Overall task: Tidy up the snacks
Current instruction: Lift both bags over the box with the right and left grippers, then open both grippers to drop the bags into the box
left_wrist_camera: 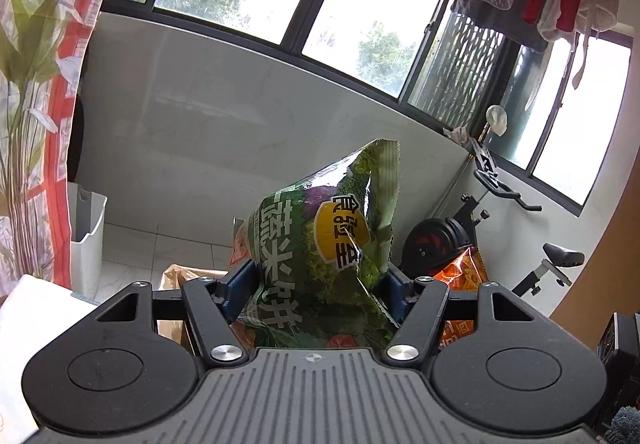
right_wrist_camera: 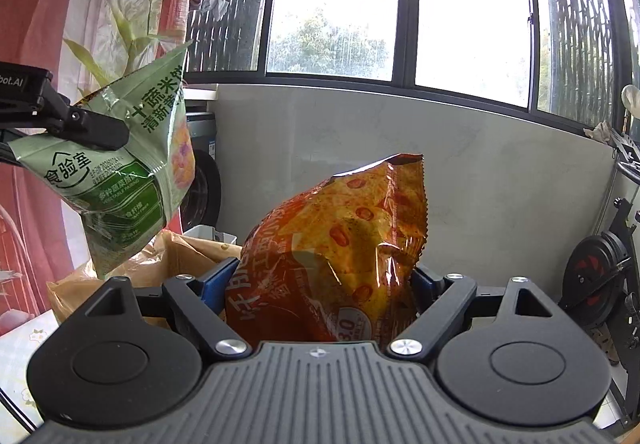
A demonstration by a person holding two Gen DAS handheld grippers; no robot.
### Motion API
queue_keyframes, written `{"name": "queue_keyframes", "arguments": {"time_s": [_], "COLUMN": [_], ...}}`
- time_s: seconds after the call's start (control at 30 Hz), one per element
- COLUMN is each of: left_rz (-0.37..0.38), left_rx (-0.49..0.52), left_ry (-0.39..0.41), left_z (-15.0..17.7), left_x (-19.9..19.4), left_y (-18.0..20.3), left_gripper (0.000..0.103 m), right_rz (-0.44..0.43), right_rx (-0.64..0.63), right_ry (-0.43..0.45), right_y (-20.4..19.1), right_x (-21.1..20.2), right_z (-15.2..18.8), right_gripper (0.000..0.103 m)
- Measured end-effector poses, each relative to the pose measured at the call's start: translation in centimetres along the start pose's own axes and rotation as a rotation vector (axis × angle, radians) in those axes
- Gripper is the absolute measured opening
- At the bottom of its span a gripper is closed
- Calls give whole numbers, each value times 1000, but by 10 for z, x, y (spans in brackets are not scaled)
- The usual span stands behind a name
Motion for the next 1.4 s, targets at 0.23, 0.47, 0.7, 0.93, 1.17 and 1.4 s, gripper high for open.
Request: {"name": "queue_keyframes", "arguments": {"time_s": [0.23,0.47,0.7,0.93,1.17,1.4], "left_rz": [-26,-86,-124,-132,-113,-108], "left_rx": [-38,6,84,103,118,118], "left_ry": [-100,-117,-68,-11,-22,-149], "left_z": [25,31,21,10,1,15], "left_x": [40,39,24,-12,-11,42], "left_y": [-17,-25,-13,1,9,5], "left_gripper": [71,92,92,93,80,53], "right_rz": [-29,-68,-66,-82,-86,-75], "right_rx": [11,22,89,172,190,215], "right_ry": [-114,-205,-174,-127,-110,-109], "right_y": [-4,-10,-4,0,-4,1], "right_x": [42,58,36,-10,-40,-43], "right_z": [24,39,34,31,34,35], "right_gripper": [86,94,97,97,97,97]}}
Point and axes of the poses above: each gripper's, at about its wrist camera, not at the fingertips, and x roughly the way its jaws point, y to its right, z to its underside, the point moved 6 cm from there along x, roughly the way its jaws point
